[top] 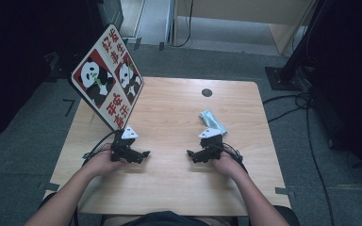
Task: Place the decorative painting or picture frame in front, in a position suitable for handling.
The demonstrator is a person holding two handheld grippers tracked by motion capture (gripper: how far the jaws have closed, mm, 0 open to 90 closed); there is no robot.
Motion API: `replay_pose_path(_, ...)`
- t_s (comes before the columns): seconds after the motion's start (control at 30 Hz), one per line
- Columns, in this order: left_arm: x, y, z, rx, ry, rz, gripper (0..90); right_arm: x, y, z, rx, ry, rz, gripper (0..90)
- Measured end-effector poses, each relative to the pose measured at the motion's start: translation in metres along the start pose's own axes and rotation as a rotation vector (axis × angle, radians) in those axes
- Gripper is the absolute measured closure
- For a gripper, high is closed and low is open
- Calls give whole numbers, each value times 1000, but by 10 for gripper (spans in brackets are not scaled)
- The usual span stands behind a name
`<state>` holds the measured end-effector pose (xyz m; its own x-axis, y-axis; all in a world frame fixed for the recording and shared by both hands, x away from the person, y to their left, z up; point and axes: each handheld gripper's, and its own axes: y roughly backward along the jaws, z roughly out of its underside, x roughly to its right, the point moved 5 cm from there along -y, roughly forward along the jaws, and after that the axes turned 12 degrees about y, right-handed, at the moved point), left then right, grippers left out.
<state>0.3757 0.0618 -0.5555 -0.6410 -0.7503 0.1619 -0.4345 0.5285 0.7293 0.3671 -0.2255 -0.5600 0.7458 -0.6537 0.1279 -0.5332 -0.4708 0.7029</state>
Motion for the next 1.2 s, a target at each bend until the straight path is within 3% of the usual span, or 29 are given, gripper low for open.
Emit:
replay_pose_path(0.17, 2, -1, 0, -10, -27, -16, 0, 0, 0, 0, -1, -1, -1, 0)
replay_pose_path(0.43, 4, -3, -2, -1, -3, -31, 0, 0, 0, 0, -1, -1, -1, 0)
replay_pose_path(0.63, 3, -3, -1, -5, -14, -25, 0, 0, 0, 0, -1, -1, -1, 0)
replay_pose_path(0.83, 0, 3, 1, -58, -59, 5, 0, 0, 0, 0, 0, 4, -4, 0)
replay_pose_path(0.93, -5, 7, 1, -81, -62, 0, 0, -1, 1, 0, -1, 3, -7, 0)
replay_pose_path(1.0, -5, 9, 0, -77, -55, -9, 32, -1, 1, 0, -1, 2, -7, 0)
replay_pose_path(1.03, -6, 11, -3, -57, -41, -20, 156, -1, 1, 0, 0, 3, -7, 0)
replay_pose_path(1.2, -4, 14, -2, -80, -72, 9, 137, -1, 1, 0, -1, 2, -7, 0)
